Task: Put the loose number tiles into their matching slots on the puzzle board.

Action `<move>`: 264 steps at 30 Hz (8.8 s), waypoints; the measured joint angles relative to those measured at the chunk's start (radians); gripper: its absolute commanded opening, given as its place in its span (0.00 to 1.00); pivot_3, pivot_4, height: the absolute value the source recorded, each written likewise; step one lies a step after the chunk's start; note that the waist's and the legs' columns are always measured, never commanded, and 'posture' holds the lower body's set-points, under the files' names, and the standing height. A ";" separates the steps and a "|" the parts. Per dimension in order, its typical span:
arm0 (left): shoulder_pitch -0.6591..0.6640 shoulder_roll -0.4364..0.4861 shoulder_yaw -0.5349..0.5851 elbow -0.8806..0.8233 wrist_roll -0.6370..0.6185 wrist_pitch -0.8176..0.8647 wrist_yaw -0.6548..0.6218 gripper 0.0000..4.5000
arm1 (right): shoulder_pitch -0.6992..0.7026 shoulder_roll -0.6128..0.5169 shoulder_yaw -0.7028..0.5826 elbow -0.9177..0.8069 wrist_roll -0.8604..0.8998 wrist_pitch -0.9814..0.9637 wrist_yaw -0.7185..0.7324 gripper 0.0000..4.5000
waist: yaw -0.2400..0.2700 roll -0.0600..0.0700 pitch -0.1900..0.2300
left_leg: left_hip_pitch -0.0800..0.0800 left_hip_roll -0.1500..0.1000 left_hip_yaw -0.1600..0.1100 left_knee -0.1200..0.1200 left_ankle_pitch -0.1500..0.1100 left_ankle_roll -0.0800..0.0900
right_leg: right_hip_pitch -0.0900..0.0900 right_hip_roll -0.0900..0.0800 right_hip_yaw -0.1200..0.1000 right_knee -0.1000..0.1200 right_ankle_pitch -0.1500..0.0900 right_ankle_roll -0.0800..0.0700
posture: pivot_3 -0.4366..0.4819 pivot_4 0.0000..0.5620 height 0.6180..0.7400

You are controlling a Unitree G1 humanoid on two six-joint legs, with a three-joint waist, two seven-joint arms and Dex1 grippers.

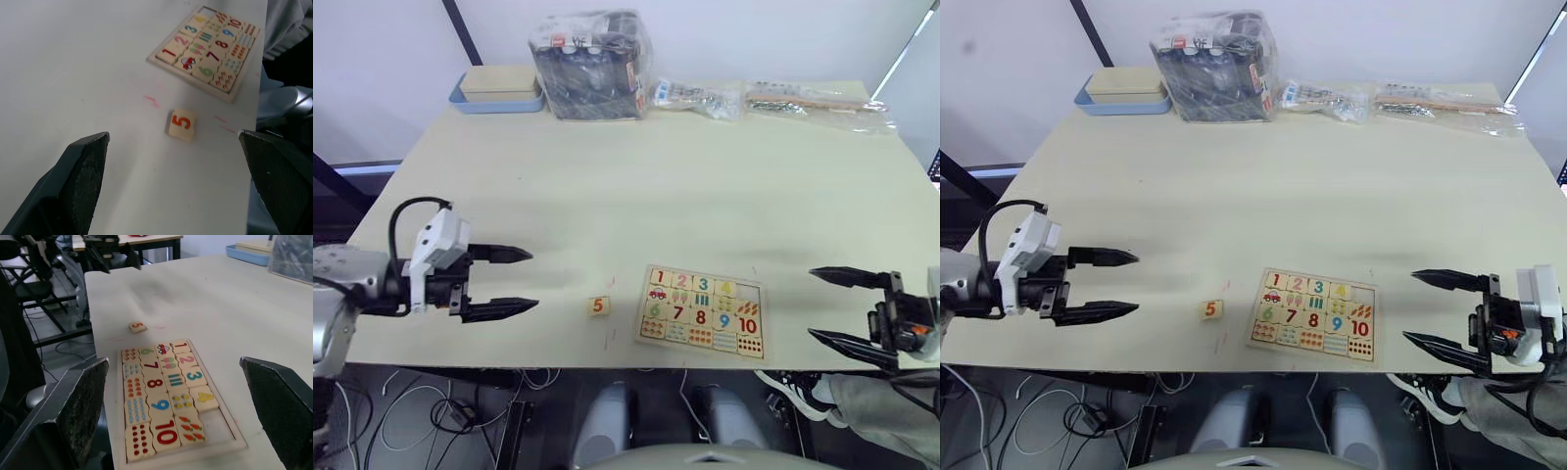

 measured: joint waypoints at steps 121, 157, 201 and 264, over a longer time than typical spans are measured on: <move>-1.221 -0.904 -1.312 0.243 0.636 0.490 0.331 0.22 | 0.113 -0.051 -0.215 0.058 -0.063 -0.072 0.074 1.00 | -0.001 -0.001 0.000 | -0.002 -0.009 -0.005 0.003 0.000 0.001 | 0.001 0.007 0.011 0.003 -0.001 0.010 | 0.48 0.27 1.00; -1.221 -0.994 -1.360 0.297 0.658 0.597 0.397 0.22 | 0.126 -0.022 -0.203 0.031 -0.075 -0.109 0.032 1.00 | -0.001 -0.001 0.000 | -0.002 -0.009 -0.005 0.003 0.000 0.001 | 0.001 0.006 0.011 0.003 -0.003 0.006 | 0.48 0.27 1.00; -1.217 -0.994 -1.363 0.276 0.654 0.617 0.392 0.85 | 0.117 -0.021 -0.174 0.028 -0.080 -0.114 0.013 1.00 | -0.001 -0.001 0.000 | -0.002 -0.009 -0.005 0.003 0.000 0.001 | 0.001 0.006 0.011 0.003 -0.003 0.006 | 0.48 0.27 1.00; -0.800 -0.925 -0.692 0.236 0.371 0.101 0.302 0.01 | 0.094 0.036 -0.118 -0.049 -0.057 -0.076 -0.103 1.00 | -0.002 0.002 -0.002 | -0.001 -0.007 -0.006 0.003 0.000 0.002 | 0.001 0.005 0.010 0.005 -0.001 0.010 | 0.48 0.27 1.00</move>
